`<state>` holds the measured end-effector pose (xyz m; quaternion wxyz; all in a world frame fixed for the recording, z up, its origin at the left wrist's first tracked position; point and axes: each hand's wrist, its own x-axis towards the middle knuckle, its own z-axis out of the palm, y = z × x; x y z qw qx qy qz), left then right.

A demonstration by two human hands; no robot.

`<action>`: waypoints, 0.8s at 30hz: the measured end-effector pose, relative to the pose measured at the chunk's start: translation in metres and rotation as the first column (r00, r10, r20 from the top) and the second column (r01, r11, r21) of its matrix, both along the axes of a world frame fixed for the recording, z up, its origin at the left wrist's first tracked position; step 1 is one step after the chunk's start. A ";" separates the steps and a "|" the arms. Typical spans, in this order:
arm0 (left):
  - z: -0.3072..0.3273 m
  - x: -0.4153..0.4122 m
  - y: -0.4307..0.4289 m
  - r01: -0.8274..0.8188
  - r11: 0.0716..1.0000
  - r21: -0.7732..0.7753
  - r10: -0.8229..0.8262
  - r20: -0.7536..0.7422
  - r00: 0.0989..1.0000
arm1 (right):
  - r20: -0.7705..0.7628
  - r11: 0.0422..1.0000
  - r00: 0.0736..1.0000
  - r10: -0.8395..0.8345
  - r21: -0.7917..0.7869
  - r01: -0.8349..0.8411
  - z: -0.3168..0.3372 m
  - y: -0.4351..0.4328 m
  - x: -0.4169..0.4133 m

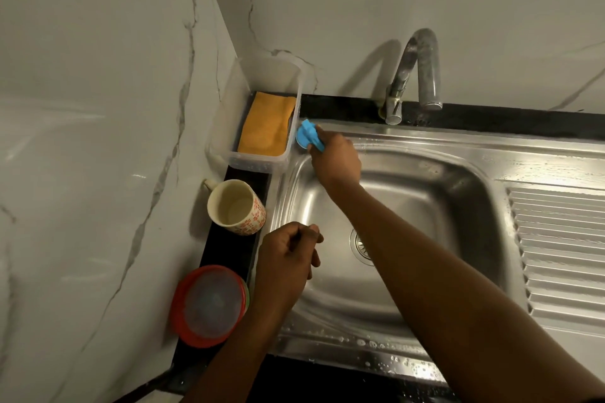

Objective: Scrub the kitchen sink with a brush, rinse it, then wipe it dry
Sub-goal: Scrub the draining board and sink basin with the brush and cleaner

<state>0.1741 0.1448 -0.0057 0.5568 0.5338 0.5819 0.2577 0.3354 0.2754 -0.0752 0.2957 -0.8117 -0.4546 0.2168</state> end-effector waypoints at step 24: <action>-0.009 0.000 -0.016 0.026 0.996 -0.082 -0.022 0.044 0.999 | 0.240 0.975 0.947 -0.213 -0.015 0.223 -0.009 -0.096 0.131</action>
